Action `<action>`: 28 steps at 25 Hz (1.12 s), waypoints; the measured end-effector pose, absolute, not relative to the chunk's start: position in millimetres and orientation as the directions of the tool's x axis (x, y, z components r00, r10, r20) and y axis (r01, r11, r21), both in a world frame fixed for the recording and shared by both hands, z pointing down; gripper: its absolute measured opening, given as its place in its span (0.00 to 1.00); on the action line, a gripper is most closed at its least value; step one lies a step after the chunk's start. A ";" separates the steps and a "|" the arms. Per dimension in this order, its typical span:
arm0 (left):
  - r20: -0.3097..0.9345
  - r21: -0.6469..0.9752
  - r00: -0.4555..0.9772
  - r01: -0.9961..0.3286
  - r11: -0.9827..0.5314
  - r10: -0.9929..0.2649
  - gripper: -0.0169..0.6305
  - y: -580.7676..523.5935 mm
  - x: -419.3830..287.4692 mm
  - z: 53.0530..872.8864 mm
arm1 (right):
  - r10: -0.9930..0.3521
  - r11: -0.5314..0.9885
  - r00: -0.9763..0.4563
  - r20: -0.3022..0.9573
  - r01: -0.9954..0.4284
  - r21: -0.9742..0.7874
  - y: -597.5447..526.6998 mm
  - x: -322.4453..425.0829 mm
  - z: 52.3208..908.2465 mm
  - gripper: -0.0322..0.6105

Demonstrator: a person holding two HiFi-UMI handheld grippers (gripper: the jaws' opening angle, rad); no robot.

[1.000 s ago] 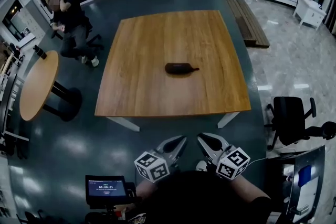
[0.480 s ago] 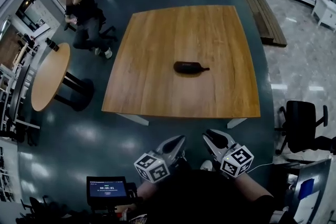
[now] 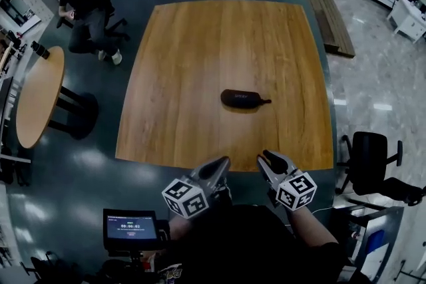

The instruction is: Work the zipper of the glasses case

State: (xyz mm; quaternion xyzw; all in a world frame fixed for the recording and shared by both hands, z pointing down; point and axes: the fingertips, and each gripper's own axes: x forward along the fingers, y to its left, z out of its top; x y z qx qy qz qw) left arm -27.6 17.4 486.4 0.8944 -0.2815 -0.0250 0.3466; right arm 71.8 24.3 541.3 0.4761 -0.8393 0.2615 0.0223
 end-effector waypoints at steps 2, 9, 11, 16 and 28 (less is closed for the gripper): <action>0.151 0.640 0.853 -0.470 -0.608 -0.500 0.03 -3.1 -34.4 489.5 | -0.792 0.372 -0.517 0.323 -0.830 -0.416 -10.7 76.2 552.1 0.20; 0.183 0.697 0.853 -0.464 -0.547 -0.490 0.03 -46.9 -63.5 518.8 | -0.744 0.560 -0.323 0.585 -0.778 0.284 -101.4 84.5 611.6 0.30; 0.189 0.706 0.851 -0.464 -0.534 -0.490 0.03 -52.9 -69.4 522.9 | -0.718 0.644 -0.261 0.646 -0.601 0.473 -117.1 80.4 632.5 0.32; 0.207 0.709 0.830 -0.492 -0.505 -0.518 0.03 -59.4 -72.2 529.5 | -0.651 0.758 -0.193 0.734 -0.199 0.621 -137.4 83.9 682.1 0.48; 0.259 0.707 0.732 -0.588 -0.392 -0.631 0.03 -62.0 -76.2 530.9 | -0.600 0.783 -0.271 0.752 -0.005 0.623 -175.3 74.1 696.7 0.47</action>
